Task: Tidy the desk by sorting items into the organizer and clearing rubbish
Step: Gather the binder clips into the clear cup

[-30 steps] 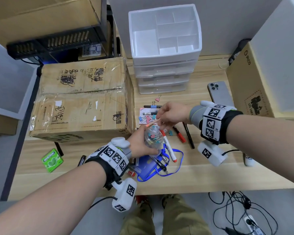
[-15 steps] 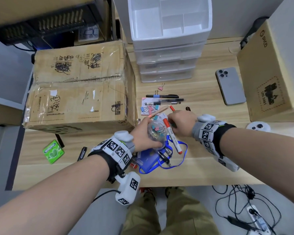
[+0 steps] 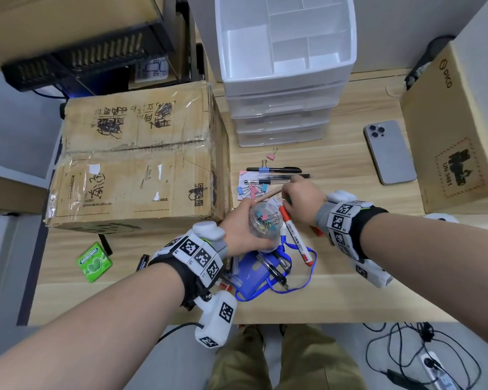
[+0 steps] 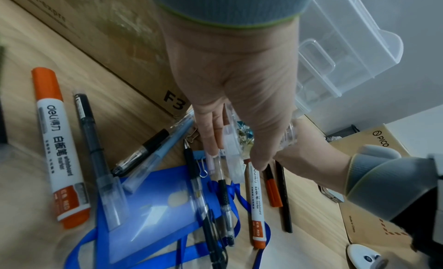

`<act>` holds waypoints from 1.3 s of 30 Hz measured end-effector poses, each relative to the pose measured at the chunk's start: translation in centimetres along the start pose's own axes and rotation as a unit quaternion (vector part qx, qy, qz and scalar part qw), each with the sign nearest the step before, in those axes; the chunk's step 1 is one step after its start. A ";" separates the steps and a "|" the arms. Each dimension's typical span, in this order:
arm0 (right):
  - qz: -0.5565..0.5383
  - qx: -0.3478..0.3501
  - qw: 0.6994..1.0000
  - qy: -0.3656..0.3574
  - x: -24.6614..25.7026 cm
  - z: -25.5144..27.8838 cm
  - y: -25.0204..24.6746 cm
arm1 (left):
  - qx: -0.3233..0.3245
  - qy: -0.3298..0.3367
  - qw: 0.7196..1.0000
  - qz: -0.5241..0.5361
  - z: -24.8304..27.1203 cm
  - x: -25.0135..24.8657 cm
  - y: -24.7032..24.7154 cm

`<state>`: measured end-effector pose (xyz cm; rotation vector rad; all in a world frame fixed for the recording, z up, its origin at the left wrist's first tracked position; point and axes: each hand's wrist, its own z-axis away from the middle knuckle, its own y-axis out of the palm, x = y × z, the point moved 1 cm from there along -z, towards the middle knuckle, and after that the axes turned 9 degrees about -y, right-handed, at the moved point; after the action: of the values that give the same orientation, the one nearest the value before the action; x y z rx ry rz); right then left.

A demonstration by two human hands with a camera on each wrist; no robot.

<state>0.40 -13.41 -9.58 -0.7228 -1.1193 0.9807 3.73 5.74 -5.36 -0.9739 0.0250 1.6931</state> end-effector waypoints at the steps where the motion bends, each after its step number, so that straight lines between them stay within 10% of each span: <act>1: 0.004 0.003 1.000 -0.002 0.2 -0.2 0.3 | 0.001 -0.002 1.000 0.000 -0.1 0.1 0.0; 18: 0.047 0.026 0.998 0.013 1.1 0.0 0.7 | 0.005 0.006 1.000 -0.006 -0.4 -0.1 0.4; 31: -0.348 0.018 0.937 0.034 2.1 2.0 -6.8 | 0.004 -0.002 1.000 0.007 -0.5 0.3 0.7; 39: -0.315 0.123 0.939 -0.058 4.9 2.4 -6.8 | -0.004 0.011 1.000 0.005 -0.4 0.5 0.7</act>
<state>0.57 -11.81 -1.00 -0.0782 -1.1965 0.5963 3.39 5.69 -6.22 -1.0013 0.0379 1.6932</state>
